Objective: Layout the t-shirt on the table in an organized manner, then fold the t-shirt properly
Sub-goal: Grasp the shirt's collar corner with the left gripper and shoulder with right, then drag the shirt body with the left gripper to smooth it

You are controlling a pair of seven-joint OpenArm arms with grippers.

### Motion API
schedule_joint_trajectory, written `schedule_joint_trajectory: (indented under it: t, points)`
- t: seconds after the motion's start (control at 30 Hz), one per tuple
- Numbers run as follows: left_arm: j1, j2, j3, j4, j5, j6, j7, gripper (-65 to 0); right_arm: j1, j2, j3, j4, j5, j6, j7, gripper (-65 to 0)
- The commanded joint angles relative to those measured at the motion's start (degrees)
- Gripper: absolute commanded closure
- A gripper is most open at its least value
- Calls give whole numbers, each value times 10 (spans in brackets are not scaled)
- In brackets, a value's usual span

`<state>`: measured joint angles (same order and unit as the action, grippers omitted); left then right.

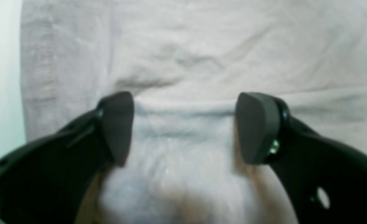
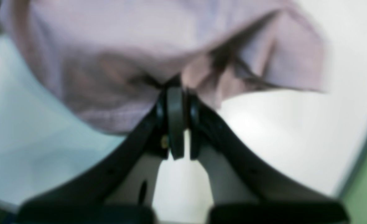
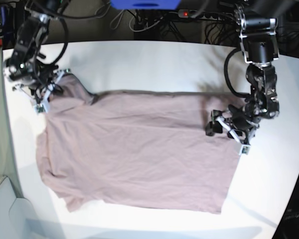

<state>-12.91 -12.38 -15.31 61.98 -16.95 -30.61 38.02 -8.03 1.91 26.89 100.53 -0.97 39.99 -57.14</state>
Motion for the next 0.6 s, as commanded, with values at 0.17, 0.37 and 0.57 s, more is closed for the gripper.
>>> schedule_joint_trajectory:
  t: [0.17, 0.37, 0.57]
  points:
    - [-21, -5, -1, 5, -2, 1, -3, -507, -96, -51, -19, 142, 7, 0, -4, 0]
    - [-23, -5, -1, 2, -2, 1, -3, -507, -139, -51, -43, 154, 7, 0, -3, 0]
    - [-23, -5, -3, 8, -2, 0, -3, -507, -130, -46, -41, 150, 6, 0, 4, 0]
